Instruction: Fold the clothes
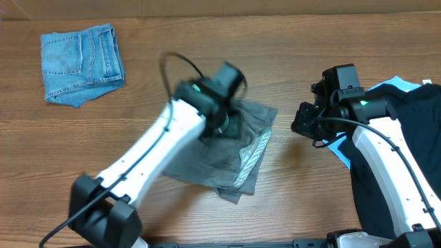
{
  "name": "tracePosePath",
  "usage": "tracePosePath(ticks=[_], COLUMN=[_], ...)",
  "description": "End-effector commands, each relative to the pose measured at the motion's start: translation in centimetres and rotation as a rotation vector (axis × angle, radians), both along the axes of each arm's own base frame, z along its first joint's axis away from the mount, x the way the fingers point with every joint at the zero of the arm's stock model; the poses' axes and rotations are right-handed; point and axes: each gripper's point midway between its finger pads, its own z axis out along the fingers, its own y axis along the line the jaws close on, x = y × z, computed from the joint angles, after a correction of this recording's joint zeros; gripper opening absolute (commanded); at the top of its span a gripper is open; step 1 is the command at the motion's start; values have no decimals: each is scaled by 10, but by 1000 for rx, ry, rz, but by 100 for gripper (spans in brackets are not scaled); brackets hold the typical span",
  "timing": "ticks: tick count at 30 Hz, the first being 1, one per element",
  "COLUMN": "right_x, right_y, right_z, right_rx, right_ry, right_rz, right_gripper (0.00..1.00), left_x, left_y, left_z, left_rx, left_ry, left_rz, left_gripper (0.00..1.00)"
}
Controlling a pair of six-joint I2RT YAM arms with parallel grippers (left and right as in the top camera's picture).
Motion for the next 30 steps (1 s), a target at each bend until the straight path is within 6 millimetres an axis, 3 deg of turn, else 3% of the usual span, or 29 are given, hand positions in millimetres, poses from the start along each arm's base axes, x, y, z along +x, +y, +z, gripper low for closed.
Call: tracePosePath(ticks=[1,3,5,9,10,13,17,22,26,30], right_x=[-9,-11,-12,-13,-8,7,26,14,12,15], right_y=[41,62,91,133,135,128,112,36,12,31], right_z=[7,4,0,-19,-29,-61,-101,-149,-145,-113], right_rx=[84,88,98,113,91,18,-31,-180,-154,0], right_ry=[-50,-96,-183,-267,-258,-191,-105,172,230,186], right_rz=[214,305,435,539,501,344,184,-193,-230,-13], right_gripper=[24,28,28,19,18,6,6,5,6,7], left_x=[49,55,52,33,26,9,-12,-30,-38,-36], left_y=[47,65,84,110,112,111,105,119,129,127], left_z=[42,43,35,8,-2,-32,-77,-126,-144,-140], left_rx=[81,88,114,132,122,98,50,96,137,126], left_ry=[-167,-161,-113,19,57,137,197,201,195,191], left_rz=[44,61,88,128,119,95,78,85,89,88], left_gripper=[69,67,57,15,9,4,6,11,13,17])
